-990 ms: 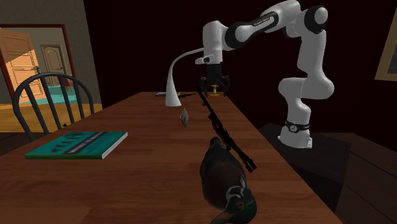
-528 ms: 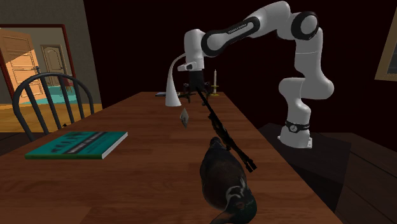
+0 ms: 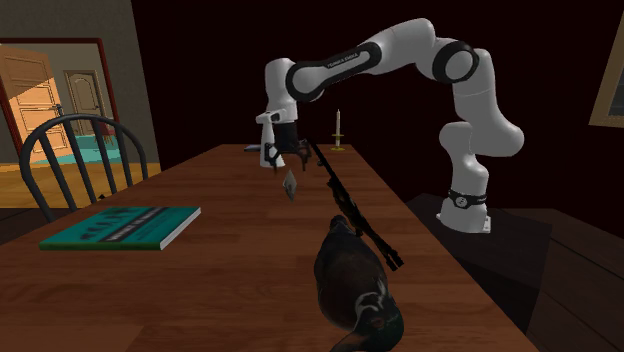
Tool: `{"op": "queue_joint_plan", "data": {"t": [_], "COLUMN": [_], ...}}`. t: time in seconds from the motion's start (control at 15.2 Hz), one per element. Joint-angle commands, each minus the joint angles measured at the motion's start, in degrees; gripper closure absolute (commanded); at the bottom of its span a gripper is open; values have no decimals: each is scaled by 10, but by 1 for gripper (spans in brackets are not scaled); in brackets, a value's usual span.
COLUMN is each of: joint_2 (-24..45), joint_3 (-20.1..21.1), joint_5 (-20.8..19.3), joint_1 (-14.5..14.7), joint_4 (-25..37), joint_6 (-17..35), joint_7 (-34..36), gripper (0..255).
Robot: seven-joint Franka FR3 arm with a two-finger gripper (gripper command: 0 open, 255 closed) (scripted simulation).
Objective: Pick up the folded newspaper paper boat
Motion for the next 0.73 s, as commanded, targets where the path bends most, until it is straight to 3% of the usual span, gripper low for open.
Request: {"op": "queue_joint_plan", "data": {"t": [0.0,0.4,0.46,0.66], "joint_2": [10,23,24,24], "joint_3": [4,9,9,9], "joint_5": [6,14,15,15], "joint_1": [-3,-4,-5,-5], "joint_4": [-1,-19,-17,-17], "joint_6": [10,38,38,38], "joint_7": [-5,-11,-10,-11], "gripper": [0,0,255,255]}}
